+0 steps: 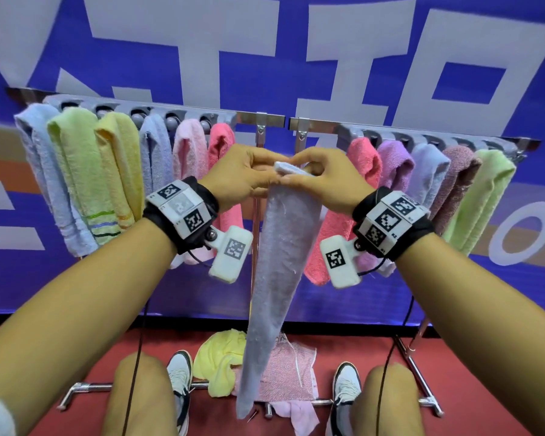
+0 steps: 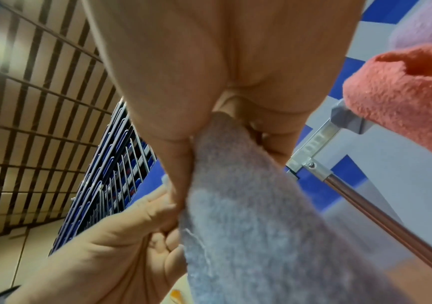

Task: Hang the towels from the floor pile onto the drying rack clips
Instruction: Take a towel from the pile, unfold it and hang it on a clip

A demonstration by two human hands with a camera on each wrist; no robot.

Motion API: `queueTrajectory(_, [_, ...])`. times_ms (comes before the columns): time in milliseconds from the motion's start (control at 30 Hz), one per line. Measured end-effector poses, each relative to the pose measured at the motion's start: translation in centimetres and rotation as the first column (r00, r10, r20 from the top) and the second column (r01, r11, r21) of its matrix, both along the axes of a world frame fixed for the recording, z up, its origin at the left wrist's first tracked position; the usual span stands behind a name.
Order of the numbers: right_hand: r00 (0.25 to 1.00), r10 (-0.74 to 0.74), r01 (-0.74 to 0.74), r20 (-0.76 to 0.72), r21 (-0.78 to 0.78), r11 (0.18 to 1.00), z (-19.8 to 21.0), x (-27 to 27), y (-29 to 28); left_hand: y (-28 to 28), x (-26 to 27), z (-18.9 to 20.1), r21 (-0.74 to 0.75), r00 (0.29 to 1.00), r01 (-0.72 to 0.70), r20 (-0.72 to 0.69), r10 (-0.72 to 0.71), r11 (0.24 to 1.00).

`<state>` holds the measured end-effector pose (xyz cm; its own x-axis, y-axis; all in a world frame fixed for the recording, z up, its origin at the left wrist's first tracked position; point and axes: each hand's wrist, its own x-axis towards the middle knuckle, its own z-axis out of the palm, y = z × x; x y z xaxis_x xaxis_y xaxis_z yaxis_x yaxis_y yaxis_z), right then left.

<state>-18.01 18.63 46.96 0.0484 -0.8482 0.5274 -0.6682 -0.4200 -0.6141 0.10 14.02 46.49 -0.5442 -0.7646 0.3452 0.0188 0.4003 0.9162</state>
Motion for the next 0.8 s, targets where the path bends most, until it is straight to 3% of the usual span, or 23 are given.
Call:
queueTrajectory(233, [0.993,0.012,-0.019,-0.115,-0.059,0.998,2.5,1.1,-0.5,-0.9,1.3,1.0,0.119,0.996,0.035,-0.081,-0.026,0.992])
queueTrajectory(433, [0.996,-0.045,0.033,-0.079,-0.142,0.989,4.9,2.7,-1.4,-1.3,0.2,-2.9,0.189,0.988,0.155,-0.036,-0.151,0.97])
queueTrajectory(567, [0.974,-0.224,0.214,-0.041,-0.179,0.96,7.0,1.2,-1.7,-1.9,-0.1,-6.8,0.315,0.974,0.21,0.018,-0.227,0.926])
queueTrajectory(667, [0.927,-0.358,0.373,0.111,-0.176,0.911,7.3,-2.0,-1.8,-2.5,0.6,-8.8,0.382,0.955,0.221,0.103,-0.279,0.897])
queueTrajectory(800, [0.763,-0.592,0.636,0.259,-0.141,0.759,6.0,-6.7,-0.6,-3.3,1.5,-8.6,0.421,0.948,0.227,0.11,-0.298,0.878])
